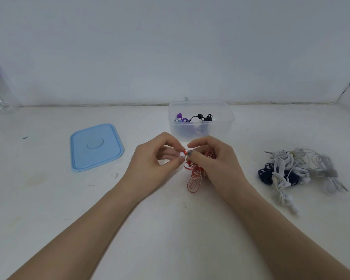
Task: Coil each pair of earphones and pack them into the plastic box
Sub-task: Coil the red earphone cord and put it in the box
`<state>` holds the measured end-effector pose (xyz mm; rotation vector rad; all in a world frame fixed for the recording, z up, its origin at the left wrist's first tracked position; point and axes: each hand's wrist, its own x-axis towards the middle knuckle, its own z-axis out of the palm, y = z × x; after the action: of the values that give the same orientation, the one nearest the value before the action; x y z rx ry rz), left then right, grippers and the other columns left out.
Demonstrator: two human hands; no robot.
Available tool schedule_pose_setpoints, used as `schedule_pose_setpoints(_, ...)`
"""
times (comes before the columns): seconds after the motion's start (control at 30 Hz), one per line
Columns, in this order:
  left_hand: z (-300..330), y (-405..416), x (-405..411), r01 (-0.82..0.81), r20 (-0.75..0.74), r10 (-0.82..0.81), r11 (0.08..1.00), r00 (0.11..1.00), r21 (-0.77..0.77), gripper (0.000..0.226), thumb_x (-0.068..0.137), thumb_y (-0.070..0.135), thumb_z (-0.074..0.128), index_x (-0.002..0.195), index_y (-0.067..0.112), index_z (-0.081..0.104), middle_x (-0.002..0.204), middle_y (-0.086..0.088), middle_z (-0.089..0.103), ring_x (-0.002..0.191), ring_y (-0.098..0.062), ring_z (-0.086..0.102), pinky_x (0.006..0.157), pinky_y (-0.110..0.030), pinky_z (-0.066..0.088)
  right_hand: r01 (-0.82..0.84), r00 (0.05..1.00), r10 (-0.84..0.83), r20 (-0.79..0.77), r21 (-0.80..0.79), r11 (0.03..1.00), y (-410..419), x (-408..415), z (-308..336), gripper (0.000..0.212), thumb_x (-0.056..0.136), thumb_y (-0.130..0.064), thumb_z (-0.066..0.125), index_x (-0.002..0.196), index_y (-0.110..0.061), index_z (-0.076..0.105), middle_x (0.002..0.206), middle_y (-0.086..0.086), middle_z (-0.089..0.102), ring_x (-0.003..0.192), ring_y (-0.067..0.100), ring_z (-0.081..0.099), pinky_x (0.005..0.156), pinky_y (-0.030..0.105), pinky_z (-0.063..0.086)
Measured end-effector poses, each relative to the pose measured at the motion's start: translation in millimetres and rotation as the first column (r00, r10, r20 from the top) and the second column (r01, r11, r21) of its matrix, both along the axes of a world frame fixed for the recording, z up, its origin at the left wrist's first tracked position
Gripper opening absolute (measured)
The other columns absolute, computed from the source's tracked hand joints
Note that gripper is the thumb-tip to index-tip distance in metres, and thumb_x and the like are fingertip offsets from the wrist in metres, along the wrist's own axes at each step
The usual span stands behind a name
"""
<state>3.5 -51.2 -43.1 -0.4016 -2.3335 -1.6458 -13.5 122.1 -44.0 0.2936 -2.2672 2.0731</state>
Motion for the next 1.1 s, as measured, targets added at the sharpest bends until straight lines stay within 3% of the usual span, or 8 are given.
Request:
schedule_pose_setpoints(0.1, 1.0, -2.2, 0.8, 0.036, 0.027, -0.037, 0.999, 0.999, 0.018, 0.018, 0.086, -0.004, 0.075, 0.093, 0.010, 0.067, 0.093, -0.002, 0.077, 0.092, -0.018, 0.077, 0.094, -0.040, 0.059, -0.051, 0.999, 0.051, 0.017, -0.010, 0.999, 3.4, -1.5, 1.2, 0.001, 0.087, -0.005, 0.072, 0.087, -0.005, 0.072, 0.075, 0.017, 0.071, 0.064, 0.016, 0.066, 0.055, 0.025, 0.050)
schedule_pose_setpoints(0.27, 2.6, -4.7, 0.7, 0.103, 0.052, -0.104, 0.994, 0.993, 0.021, 0.017, 0.084, -0.003, 0.077, 0.094, 0.009, 0.070, 0.094, -0.004, 0.076, 0.092, -0.020, 0.077, 0.091, -0.034, 0.058, -0.179, 0.978, 0.186, 0.089, -0.078, 0.981, 12.7, -5.6, 3.9, 0.007, 0.086, -0.001, 0.070, 0.081, -0.005, 0.072, 0.070, 0.010, 0.069, 0.065, 0.017, 0.063, 0.062, 0.030, 0.047)
schedule_pose_setpoints(0.47, 2.4, -6.4, -2.0, 0.161, 0.015, -0.161, 0.987, 0.987, 0.016, 0.020, 0.084, -0.006, 0.077, 0.100, 0.006, 0.076, 0.099, -0.005, 0.073, 0.094, -0.024, 0.075, 0.090, -0.028, 0.057, -0.251, 0.950, 0.272, 0.153, -0.143, 0.957, 16.9, -6.2, 8.0, 0.003, 0.077, -0.012, 0.071, 0.077, -0.010, 0.073, 0.074, 0.012, 0.069, 0.069, 0.020, 0.063, 0.074, 0.041, 0.046)
schedule_pose_setpoints(0.73, 1.5, -6.8, -3.9, 0.209, 0.089, -0.219, 0.972, 0.972, 0.112, 0.020, 0.085, -0.006, 0.076, 0.099, 0.008, 0.074, 0.097, -0.010, 0.076, 0.094, -0.028, 0.074, 0.091, -0.034, 0.056, -0.286, 0.921, 0.326, 0.214, -0.198, 0.937, 21.3, -5.7, 13.0, 0.011, 0.088, 0.005, 0.063, 0.082, -0.003, 0.067, 0.072, 0.009, 0.070, 0.062, 0.016, 0.063, 0.057, 0.026, 0.047)
schedule_pose_setpoints(0.9, 2.7, -7.3, -3.5, 0.209, 0.100, -0.221, 0.971, 0.970, 0.118, 0.016, 0.085, -0.004, 0.076, 0.098, 0.006, 0.074, 0.093, -0.012, 0.076, 0.091, -0.028, 0.074, 0.091, -0.040, 0.056, -0.298, 0.913, 0.338, 0.230, -0.191, 0.935, 20.7, -5.7, 14.2, 0.008, 0.089, 0.003, 0.064, 0.083, -0.002, 0.066, 0.071, 0.009, 0.070, 0.061, 0.017, 0.063, 0.055, 0.024, 0.047)
schedule_pose_setpoints(1.0, 2.2, -7.2, -3.7, 0.199, 0.105, -0.209, 0.975, 0.972, 0.104, 0.016, 0.085, -0.004, 0.077, 0.097, 0.006, 0.074, 0.090, -0.011, 0.076, 0.087, -0.027, 0.074, 0.087, -0.037, 0.055, -0.293, 0.914, 0.334, 0.230, -0.195, 0.936, 19.7, -5.4, 14.0, 0.007, 0.089, 0.004, 0.063, 0.084, -0.001, 0.066, 0.069, 0.009, 0.069, 0.060, 0.018, 0.062, 0.051, 0.022, 0.046)
schedule_pose_setpoints(1.1, 2.1, -7.2, -2.8, 0.191, 0.102, -0.202, 0.976, 0.974, 0.101, 0.016, 0.083, 0.006, 0.079, 0.098, 0.009, 0.074, 0.091, -0.014, 0.076, 0.090, -0.036, 0.073, 0.088, -0.044, 0.055, -0.283, 0.919, 0.322, 0.227, -0.190, 0.940, 19.0, -4.9, 13.6, 0.007, 0.089, 0.003, 0.064, 0.084, -0.002, 0.066, 0.072, 0.009, 0.070, 0.061, 0.018, 0.061, 0.053, 0.024, 0.046)
